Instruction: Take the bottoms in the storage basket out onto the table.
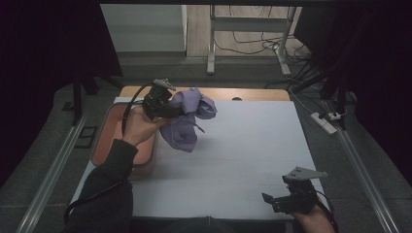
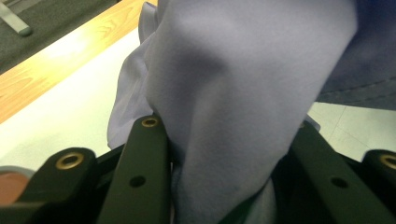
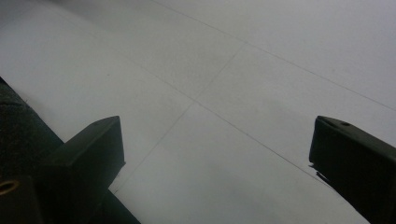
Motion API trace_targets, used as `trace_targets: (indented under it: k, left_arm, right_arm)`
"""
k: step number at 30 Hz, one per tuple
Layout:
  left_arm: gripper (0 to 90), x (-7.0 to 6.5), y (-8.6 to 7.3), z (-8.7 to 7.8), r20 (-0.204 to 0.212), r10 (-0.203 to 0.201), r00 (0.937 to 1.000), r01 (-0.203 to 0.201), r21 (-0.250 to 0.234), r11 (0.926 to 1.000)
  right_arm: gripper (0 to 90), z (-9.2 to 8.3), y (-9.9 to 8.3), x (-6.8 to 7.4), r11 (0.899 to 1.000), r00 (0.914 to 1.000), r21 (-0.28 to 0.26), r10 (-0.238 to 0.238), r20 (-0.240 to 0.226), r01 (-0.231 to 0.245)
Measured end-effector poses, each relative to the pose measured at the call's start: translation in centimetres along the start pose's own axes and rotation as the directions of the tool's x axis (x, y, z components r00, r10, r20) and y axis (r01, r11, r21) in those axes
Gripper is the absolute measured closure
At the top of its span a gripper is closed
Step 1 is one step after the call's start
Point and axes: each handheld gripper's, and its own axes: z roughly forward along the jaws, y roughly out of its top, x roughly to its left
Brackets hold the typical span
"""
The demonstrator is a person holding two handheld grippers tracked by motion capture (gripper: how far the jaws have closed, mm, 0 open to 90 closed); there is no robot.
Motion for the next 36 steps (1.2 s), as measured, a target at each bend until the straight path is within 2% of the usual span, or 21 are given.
trace_targets:
  k: [21, 27, 36]
  left_arm:
    - [68.0, -1.8, 0.7, 4.1, 0.026, 0.057, 0.998, -0.058, 0.038, 0.9976]
    - [67.5, -2.1, 0.4, 5.5, 0.048, 0.04, 0.998, -0.042, 0.046, 0.998]
    - [67.4, -2.2, 0.0, 7.3, 0.045, 0.012, 0.9989, -0.015, 0.067, 0.9976]
  right_arm:
    - [3.5, 0.1, 0.0, 0.1, 1.0, 0.9999, 0.008, -0.012, 0.0, 0.012]
    - [3.5, 0.1, 0.0, 0.1, 1.0, 0.9999, 0.007, -0.013, 0.0, 0.013]
    - [3.5, 0.0, 0.0, 0.2, 1.0, 0.9998, 0.005, -0.02, -0.001, 0.02]
